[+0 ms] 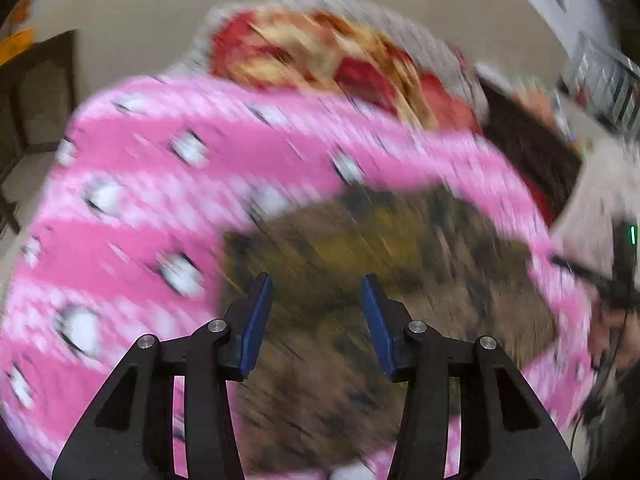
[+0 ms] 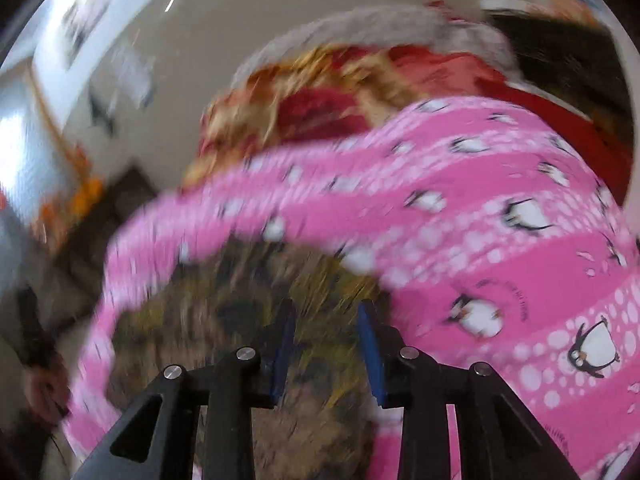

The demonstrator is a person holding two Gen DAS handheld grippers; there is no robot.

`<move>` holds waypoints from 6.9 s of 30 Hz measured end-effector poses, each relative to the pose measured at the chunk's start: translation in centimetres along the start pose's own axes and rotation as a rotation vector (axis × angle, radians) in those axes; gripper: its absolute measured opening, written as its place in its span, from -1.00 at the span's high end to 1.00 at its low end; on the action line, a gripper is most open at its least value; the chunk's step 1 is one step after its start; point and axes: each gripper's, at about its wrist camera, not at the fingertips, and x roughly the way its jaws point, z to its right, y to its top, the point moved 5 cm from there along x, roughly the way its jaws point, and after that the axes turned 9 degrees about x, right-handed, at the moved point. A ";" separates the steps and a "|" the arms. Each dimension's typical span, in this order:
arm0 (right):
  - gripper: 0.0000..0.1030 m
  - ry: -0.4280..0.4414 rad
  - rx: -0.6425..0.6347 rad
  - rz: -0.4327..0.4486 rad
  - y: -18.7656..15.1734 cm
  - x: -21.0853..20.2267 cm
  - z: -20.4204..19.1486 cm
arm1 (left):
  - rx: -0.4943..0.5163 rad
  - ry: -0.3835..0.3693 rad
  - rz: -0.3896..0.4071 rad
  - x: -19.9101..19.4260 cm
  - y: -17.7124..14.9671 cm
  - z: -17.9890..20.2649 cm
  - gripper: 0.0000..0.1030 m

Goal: Fold small clothes

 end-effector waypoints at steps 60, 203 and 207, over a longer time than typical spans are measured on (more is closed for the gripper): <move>0.20 -0.034 0.002 -0.084 7.8 16.2 -8.8 | 0.015 0.124 -0.022 14.4 10.4 2.3 0.05; 0.75 -0.068 -0.265 -0.435 7.3 15.2 -0.6 | 0.328 -0.210 0.083 9.7 -1.7 32.9 0.68; 0.28 -0.024 -0.136 -0.365 7.9 13.7 1.2 | 0.328 -0.250 0.083 8.0 -2.0 32.8 0.39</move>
